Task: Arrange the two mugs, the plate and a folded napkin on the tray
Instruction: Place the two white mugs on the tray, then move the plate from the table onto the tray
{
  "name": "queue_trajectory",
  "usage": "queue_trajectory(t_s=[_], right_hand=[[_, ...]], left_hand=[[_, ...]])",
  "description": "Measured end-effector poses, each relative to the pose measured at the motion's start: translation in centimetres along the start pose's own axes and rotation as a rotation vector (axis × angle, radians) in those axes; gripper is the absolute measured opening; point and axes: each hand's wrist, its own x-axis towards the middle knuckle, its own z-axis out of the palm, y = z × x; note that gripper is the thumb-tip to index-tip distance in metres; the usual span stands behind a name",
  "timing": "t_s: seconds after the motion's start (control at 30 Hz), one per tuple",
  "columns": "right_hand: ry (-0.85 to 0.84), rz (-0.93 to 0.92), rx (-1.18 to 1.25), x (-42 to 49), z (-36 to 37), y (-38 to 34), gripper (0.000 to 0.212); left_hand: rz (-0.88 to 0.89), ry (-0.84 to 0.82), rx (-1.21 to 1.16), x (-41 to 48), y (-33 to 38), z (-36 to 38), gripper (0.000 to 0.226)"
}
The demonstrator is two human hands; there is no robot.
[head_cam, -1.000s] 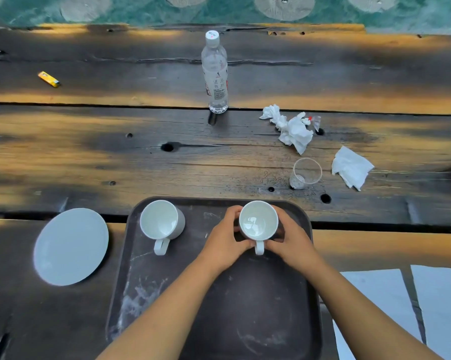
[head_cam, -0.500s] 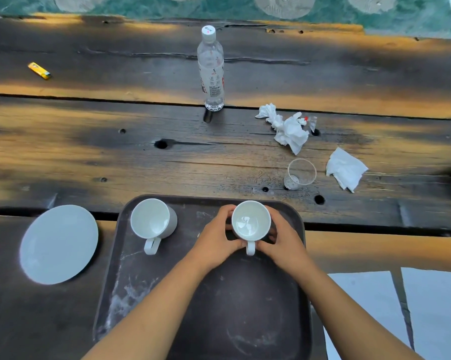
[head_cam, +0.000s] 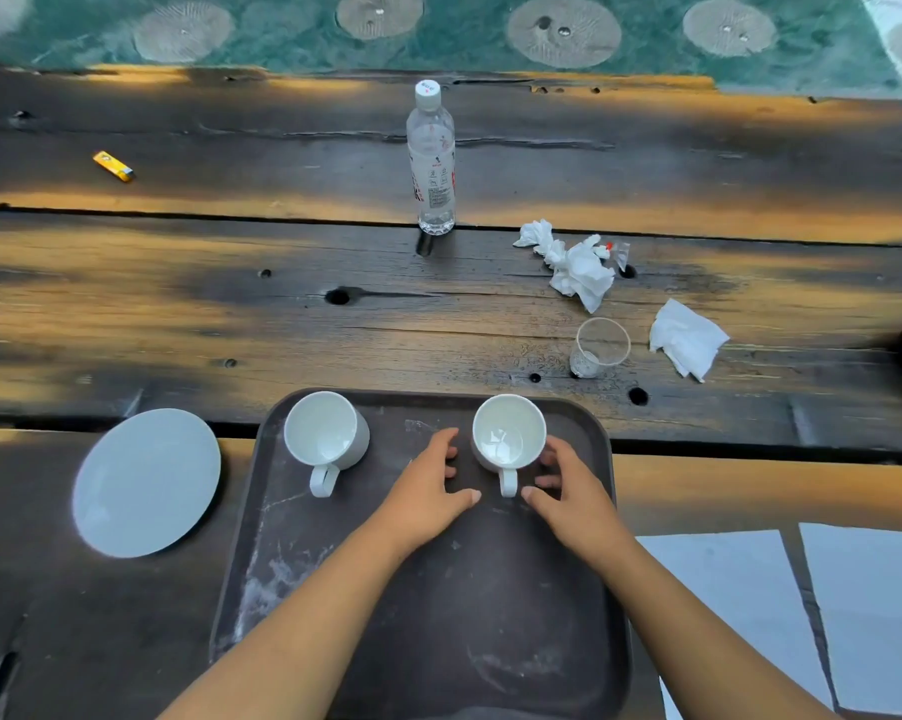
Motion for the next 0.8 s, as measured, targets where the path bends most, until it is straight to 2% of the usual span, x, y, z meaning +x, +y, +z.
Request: queue_trajectory(t_s=[0.13, 0.3, 0.37, 0.53, 0.8], right_hand=[[-0.033, 0.072, -0.113, -2.8, 1.1, 0.1, 0.054], [-0.107, 0.052, -0.23, -5.5, 3.7, -0.3, 0.044], [-0.135, 0.027, -0.262, -6.0, 5.1, -0.9, 0.046], [-0.22, -0.06, -0.352, -6.0, 9.5, -4.1, 0.044], [-0.341, -0.192, -0.454, -4.3, 18.0, -10.8, 0.042]], left_hand=[[-0.005, -0.031, 0.044, -2.3, -1.1, 0.0, 0.081], [0.011, -0.092, 0.171, -5.7, -3.0, -0.2, 0.07], [-0.002, -0.059, 0.18, -7.0, -3.9, -0.7, 0.066], [-0.102, 0.102, 0.012, -10.0, -7.3, -4.1, 0.042], [-0.163, 0.278, 0.147, -13.4, -13.4, -12.2, 0.031]])
